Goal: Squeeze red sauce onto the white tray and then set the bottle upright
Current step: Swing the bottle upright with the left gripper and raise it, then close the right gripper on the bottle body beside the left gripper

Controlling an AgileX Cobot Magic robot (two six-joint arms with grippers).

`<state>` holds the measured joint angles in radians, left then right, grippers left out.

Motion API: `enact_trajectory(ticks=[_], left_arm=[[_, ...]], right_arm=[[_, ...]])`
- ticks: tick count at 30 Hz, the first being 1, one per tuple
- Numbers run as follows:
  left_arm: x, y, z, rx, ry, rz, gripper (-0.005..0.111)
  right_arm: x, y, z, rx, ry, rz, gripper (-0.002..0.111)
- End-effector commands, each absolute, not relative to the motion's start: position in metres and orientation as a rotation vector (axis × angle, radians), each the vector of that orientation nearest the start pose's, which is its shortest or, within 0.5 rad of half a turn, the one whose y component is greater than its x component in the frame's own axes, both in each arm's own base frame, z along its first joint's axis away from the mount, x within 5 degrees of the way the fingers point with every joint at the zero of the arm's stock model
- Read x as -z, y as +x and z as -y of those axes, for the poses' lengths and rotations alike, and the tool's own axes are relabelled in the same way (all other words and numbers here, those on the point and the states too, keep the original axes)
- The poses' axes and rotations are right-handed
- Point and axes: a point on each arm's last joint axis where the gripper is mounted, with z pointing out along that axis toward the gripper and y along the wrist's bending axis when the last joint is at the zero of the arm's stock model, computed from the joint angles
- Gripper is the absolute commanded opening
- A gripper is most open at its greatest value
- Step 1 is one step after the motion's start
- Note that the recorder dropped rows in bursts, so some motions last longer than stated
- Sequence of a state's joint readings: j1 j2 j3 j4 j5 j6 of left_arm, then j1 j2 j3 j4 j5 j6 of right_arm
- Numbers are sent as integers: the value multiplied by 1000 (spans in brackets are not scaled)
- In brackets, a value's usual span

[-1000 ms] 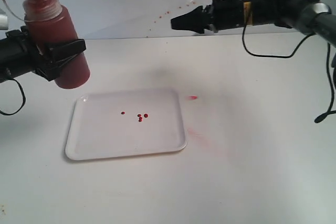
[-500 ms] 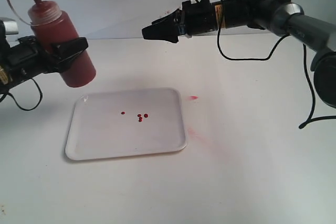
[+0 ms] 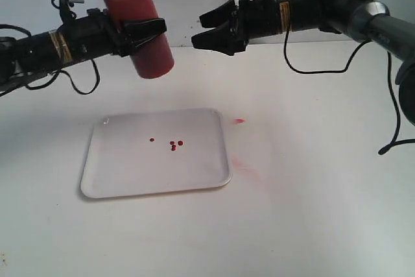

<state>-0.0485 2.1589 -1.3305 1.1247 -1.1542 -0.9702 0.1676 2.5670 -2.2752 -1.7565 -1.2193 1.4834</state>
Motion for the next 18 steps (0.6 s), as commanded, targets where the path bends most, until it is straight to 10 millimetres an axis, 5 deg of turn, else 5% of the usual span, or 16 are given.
enact_trajectory(ticks=[1, 5, 10, 18], left_arm=[[-192, 464, 132, 959, 696, -1400, 0], [-164, 496, 170, 828, 786, -1472, 0], [-143, 507, 183, 922, 820, -1388, 0], [-120, 519, 192, 995, 927, -1359, 0]], right_arm=[[-203, 524, -136, -960, -1175, -1500, 77], [-203, 533, -92, -905, -1103, -1538, 77], [-201, 538, -59, -865, -1049, -1565, 76], [-170, 542, -52, -913, -1000, -1634, 76]])
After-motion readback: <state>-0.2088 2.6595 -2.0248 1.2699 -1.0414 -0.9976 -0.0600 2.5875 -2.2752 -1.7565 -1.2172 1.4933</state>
